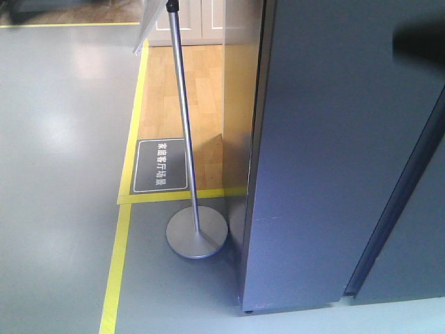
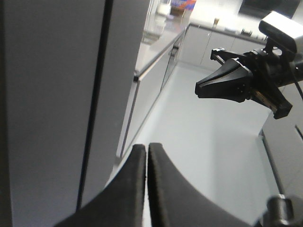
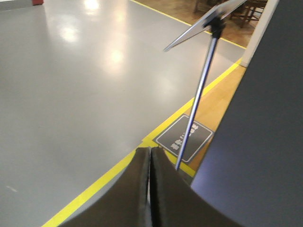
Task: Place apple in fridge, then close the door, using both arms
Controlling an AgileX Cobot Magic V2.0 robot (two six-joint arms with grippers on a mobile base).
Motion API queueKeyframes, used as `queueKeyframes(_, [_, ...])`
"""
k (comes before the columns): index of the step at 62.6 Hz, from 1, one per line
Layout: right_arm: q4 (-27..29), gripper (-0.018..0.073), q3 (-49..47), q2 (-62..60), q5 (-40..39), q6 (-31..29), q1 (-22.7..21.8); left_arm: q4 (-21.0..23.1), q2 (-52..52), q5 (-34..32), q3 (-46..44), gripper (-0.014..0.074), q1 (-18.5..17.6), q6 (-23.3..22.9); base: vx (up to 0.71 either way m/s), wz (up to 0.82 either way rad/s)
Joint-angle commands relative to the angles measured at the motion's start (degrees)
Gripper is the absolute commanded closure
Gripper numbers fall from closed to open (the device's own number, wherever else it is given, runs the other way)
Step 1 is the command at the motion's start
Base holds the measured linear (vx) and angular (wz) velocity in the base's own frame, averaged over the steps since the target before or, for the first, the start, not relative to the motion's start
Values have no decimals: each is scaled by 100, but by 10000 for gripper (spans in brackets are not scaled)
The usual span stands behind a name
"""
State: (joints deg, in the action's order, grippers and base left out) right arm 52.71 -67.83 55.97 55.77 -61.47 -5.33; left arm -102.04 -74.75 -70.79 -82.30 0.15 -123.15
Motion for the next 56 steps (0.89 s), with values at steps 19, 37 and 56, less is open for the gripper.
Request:
queueKeyframes(19, [600,566,4465,-3317,-1132,-635,-37,281,3028,1139,5465,604,-15,430,0,0])
queueKeyframes(37, [776,566,5037,-3954,-1157,-635,-37,1187,3706,2105,6818,604,-15,418,0,0])
queueKeyframes(56, [794,566,5037,-3954,-1156,-635,-37,2624,3706,1848,6812,604,-15,418,0,0])
